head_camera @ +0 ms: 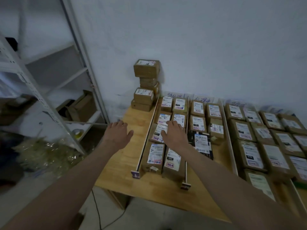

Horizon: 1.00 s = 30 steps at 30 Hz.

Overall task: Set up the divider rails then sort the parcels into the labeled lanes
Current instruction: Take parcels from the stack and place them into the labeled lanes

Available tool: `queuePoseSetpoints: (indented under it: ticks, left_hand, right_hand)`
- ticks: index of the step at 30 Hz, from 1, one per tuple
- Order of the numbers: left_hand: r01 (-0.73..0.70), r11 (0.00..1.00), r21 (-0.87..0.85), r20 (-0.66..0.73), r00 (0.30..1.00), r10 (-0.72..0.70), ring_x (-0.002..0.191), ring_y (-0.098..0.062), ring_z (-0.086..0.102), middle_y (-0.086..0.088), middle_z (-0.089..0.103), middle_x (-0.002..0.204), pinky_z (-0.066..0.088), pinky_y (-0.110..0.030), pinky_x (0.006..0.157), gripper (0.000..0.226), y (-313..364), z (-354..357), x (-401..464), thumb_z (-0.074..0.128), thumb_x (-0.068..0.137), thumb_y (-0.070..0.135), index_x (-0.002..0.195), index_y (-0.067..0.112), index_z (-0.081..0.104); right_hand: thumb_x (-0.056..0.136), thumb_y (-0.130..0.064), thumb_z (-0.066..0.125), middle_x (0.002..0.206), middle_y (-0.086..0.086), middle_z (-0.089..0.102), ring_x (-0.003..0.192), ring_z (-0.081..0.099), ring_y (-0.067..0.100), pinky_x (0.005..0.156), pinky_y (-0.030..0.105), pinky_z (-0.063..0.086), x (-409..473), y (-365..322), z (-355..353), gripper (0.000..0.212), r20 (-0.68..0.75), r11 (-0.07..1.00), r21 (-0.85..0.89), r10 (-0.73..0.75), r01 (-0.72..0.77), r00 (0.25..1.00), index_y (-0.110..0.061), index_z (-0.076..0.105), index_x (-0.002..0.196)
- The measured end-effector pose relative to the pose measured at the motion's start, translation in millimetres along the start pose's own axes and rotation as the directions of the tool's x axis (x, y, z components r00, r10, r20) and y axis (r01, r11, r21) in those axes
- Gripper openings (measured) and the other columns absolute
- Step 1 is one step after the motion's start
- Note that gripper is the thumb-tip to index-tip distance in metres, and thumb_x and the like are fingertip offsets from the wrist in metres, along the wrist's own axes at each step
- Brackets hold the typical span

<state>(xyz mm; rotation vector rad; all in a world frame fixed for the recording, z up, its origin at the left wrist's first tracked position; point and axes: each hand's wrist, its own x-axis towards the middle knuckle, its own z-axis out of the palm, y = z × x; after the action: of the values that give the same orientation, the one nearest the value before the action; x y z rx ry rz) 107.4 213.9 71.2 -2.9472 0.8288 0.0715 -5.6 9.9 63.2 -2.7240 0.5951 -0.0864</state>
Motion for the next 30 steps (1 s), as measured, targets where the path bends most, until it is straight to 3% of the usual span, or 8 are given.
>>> queuePoseSetpoints:
  ticks: [4,10,22,26,28,30]
  left_hand:
    - [0.004,1.0,-0.017,0.006,1.0,-0.004,0.131,-0.027,0.046,-0.006,0.049,0.143,0.032,-0.044,0.113,0.057,-24.9,3.7,36.8,0.03,0.102,0.053,0.141,0.015,0.047]
    - [-0.033,0.999,-0.02,-0.003,0.999,0.033,0.125,-0.028,0.05,-0.008,0.053,0.137,0.033,-0.044,0.109,0.055,-42.1,0.9,123.6,0.031,0.101,0.052,0.136,0.013,0.051]
    - [-0.094,0.995,0.044,-0.077,0.992,0.097,0.129,-0.028,0.048,-0.01,0.049,0.142,0.032,-0.044,0.11,0.061,-66.6,-30.0,382.1,0.027,0.102,0.052,0.142,0.011,0.047]
    - [-0.047,0.997,0.058,-0.119,0.992,0.053,0.127,-0.029,0.05,-0.01,0.051,0.14,0.037,-0.046,0.107,0.06,-66.7,-42.3,455.5,0.027,0.102,0.052,0.14,0.01,0.047]
    - [-0.013,1.0,0.017,-0.119,0.993,0.015,0.128,-0.03,0.049,-0.012,0.05,0.141,0.038,-0.047,0.106,0.062,-66.5,-46.9,487.7,0.027,0.102,0.053,0.14,0.009,0.046]
    - [0.033,0.99,-0.139,-0.105,0.993,-0.048,0.129,-0.033,0.048,-0.014,0.047,0.143,0.039,-0.048,0.105,0.063,-65.6,-49.3,516.7,0.028,0.102,0.054,0.142,0.008,0.043]
  right_hand:
    - [0.103,-0.035,0.041,0.146,0.009,0.04,0.134,0.04,0.028,0.102,0.043,0.039,32.7,-14.6,5.2,0.049,-0.003,1.0,-0.028,0.014,-0.014,1.0,-0.011,0.038,0.145]
    - [0.101,-0.035,0.043,0.142,0.012,0.044,0.132,0.04,0.03,0.108,0.045,0.039,118.8,-16.9,13.6,0.047,-0.009,0.998,-0.009,0.065,-0.065,0.998,-0.008,0.041,0.139]
    - [0.101,-0.035,0.045,0.135,0.013,0.047,0.125,0.046,0.031,0.1,0.045,0.043,374.1,-31.5,-11.9,0.045,-0.134,0.995,0.049,0.089,-0.083,0.987,-0.008,0.042,0.137]
    - [0.102,-0.033,0.044,0.133,0.011,0.048,0.12,0.05,0.026,0.095,0.04,0.046,449.9,-29.9,-17.0,0.042,-0.171,0.996,0.038,0.088,-0.083,0.981,-0.01,0.042,0.136]
    - [0.101,-0.033,0.045,0.132,0.012,0.048,0.118,0.05,0.027,0.093,0.039,0.045,482.6,-27.4,-17.6,0.042,-0.158,0.992,0.067,0.115,-0.106,0.981,-0.008,0.041,0.135]
    - [0.101,-0.032,0.045,0.133,0.013,0.047,0.121,0.048,0.028,0.095,0.04,0.044,510.4,-26.1,-16.5,0.045,-0.141,0.98,0.153,0.152,-0.13,0.978,-0.006,0.039,0.137]
